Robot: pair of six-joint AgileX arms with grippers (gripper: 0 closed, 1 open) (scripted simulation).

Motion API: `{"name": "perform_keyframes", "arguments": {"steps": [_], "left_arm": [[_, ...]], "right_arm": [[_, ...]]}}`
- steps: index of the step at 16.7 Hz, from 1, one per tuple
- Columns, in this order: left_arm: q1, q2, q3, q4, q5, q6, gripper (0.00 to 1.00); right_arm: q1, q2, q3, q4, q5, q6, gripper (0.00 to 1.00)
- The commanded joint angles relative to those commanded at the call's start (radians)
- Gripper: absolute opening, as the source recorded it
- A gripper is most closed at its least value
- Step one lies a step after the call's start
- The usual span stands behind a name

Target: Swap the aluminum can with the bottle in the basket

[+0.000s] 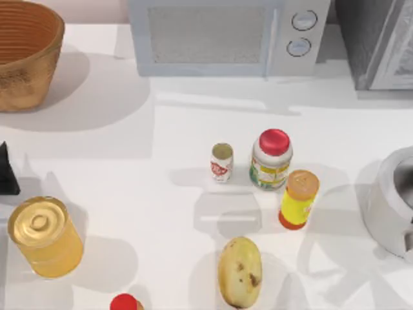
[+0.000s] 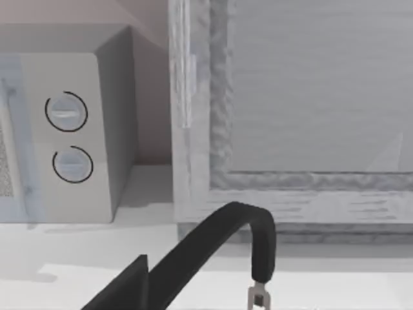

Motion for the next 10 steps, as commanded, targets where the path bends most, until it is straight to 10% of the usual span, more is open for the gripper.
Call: {"name": "perform_keyframes", "arguments": {"steps": [10], "left_arm": [[0.000, 0.000, 0.000, 0.000, 0.000, 0.000, 0.10]], "right_arm": [[0.000, 0.000, 0.000, 0.000, 0.000, 0.000, 1.00]]}}
